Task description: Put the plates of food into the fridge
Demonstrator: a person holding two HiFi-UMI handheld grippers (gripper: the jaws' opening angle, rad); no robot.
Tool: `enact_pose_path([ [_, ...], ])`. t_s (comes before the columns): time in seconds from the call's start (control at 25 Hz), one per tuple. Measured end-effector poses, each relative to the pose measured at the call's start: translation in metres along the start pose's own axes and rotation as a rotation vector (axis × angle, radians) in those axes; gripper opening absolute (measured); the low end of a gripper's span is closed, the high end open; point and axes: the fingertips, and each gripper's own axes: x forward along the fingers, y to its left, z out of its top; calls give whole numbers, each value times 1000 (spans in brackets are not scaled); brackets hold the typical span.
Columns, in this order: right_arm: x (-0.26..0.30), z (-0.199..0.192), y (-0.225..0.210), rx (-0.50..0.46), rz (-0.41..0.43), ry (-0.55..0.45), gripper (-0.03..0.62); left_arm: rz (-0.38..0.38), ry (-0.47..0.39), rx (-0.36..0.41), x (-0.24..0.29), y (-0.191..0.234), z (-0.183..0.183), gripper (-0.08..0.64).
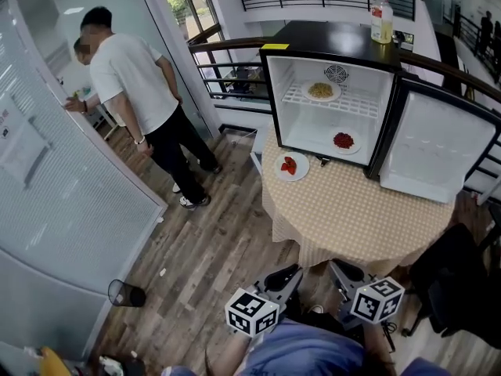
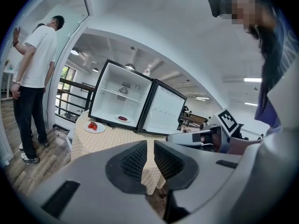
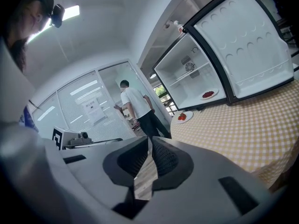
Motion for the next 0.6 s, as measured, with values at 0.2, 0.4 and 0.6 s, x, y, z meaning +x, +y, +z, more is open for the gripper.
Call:
enact_pose_path([
  [0.2,13,8,-2,4,14,-3,41,13,6,3,3,12,5,41],
  [0.4,34,18,-10,12,15,-2,41,5,24,15,17,31,9,41],
  [0.6,63,37,-28,26,-14,-9,41,-19,36,16,41,65,22,41],
])
